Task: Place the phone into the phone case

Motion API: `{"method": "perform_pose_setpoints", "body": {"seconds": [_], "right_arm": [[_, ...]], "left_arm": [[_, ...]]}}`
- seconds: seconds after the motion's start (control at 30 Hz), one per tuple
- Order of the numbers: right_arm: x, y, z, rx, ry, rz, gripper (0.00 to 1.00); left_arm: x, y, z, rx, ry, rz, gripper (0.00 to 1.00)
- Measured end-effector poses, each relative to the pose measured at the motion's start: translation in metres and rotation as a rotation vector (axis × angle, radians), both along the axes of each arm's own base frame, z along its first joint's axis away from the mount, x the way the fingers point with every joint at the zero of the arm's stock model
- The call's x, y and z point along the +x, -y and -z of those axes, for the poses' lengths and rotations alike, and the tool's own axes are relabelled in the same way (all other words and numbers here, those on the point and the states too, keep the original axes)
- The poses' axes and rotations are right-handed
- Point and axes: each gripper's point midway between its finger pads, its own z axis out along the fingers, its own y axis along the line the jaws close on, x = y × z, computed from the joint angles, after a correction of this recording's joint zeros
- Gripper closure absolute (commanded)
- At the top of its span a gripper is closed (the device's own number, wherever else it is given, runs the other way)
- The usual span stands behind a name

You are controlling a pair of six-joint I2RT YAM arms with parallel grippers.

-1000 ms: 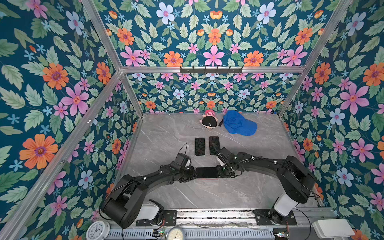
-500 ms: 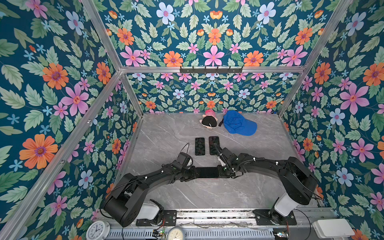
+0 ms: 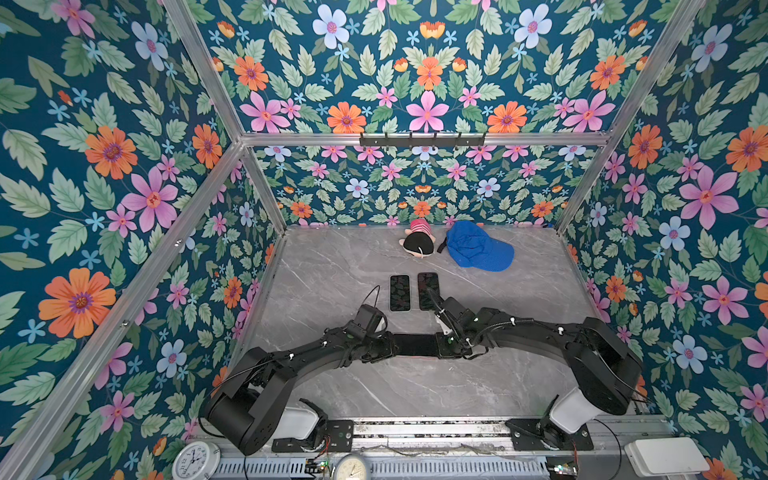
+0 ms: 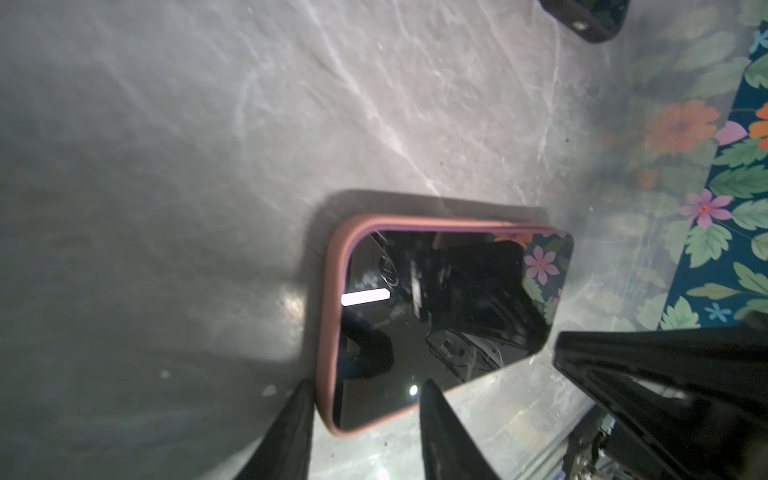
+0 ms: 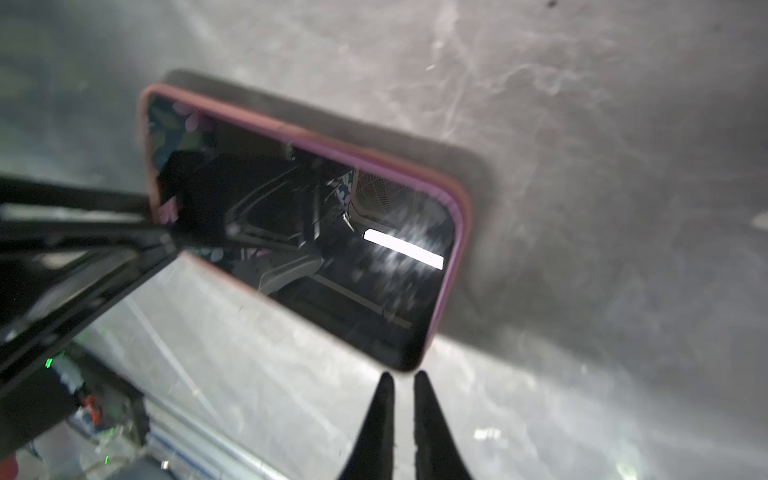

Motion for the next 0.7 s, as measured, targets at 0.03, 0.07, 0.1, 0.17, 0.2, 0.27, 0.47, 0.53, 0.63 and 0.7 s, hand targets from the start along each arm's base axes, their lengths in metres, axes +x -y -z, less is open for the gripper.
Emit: {"method": "perform_pose_setpoints", "body": {"seconds": [0.03, 0.07, 0.1, 0.17, 0.2, 0.27, 0.47, 0.53, 0.63, 0.7], "right_arm": [[0.003, -0.001, -0.007, 0.005, 0.020, -0.012, 0.69], [0.008, 0.000, -0.014, 0.006, 0.043, -0.018, 0.66], [0.013, 0.000, -0.017, 0.000, 0.061, -0.020, 0.63], [0.024, -0.001, -0.023, -0.009, 0.084, -0.039, 0.58], [0.029, -0.003, -0.025, -0.014, 0.095, -0.050, 0.55], [0.042, -0.010, -0.025, -0.019, 0.114, -0.082, 0.49], [0.060, -0.025, -0.001, -0.041, 0.104, -0.191, 0.41], [0.060, -0.028, 0.006, -0.039, 0.093, -0.220, 0.42], [0.056, -0.031, 0.013, -0.023, 0.070, -0.249, 0.45], [0.049, -0.029, 0.017, -0.013, 0.049, -0.262, 0.48]], "left_arm": [[-0.001, -0.001, 0.000, 0.001, 0.002, 0.001, 0.47], [-0.001, -0.002, 0.000, 0.000, 0.004, 0.002, 0.46], [-0.002, -0.002, -0.001, -0.002, 0.008, 0.003, 0.45], [-0.004, -0.003, -0.001, -0.009, 0.014, 0.006, 0.43], [-0.005, -0.002, -0.001, -0.011, 0.016, 0.011, 0.43], [-0.010, 0.001, -0.003, -0.017, 0.021, 0.020, 0.42], [-0.029, 0.018, -0.003, -0.037, -0.003, 0.066, 0.43], [-0.031, 0.023, -0.002, -0.056, -0.015, 0.069, 0.45], [-0.026, 0.031, -0.001, -0.078, -0.020, 0.068, 0.48], [-0.023, 0.036, 0.000, -0.082, -0.023, 0.074, 0.51]]}}
